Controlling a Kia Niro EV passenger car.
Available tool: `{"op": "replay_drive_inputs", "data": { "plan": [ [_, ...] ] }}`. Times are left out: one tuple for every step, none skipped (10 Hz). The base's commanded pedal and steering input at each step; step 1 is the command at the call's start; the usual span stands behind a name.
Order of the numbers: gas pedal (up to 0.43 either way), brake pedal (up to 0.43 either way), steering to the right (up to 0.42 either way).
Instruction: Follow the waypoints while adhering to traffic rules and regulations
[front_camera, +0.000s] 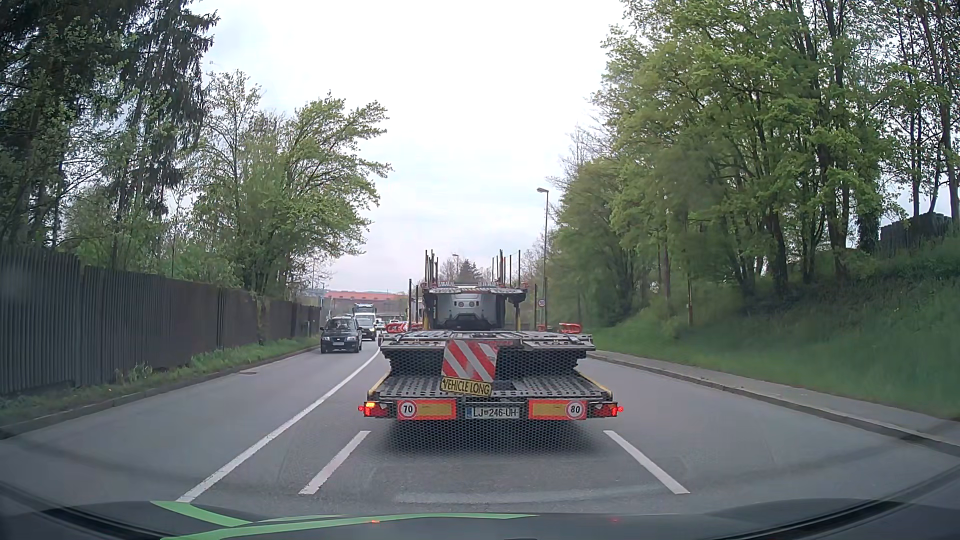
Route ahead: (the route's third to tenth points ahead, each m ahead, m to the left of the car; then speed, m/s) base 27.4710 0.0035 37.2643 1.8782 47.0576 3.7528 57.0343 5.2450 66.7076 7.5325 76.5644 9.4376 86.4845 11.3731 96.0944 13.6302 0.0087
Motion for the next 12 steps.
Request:
{"op": "replay_drive_inputs", "data": {
  "plan": [
    [0.000, 0.305, -0.012],
    [0.000, 0.311, -0.011],
    [0.000, 0.305, -0.011],
    [0.000, 0.305, -0.011],
    [0.000, 0.305, -0.012],
    [0.000, 0.305, -0.011],
    [0.000, 0.305, -0.012],
    [0.000, 0.305, -0.011],
    [0.000, 0.305, -0.011],
    [0.000, 0.305, -0.011],
    [0.000, 0.305, -0.012],
    [0.000, 0.311, -0.011]
  ]
}}
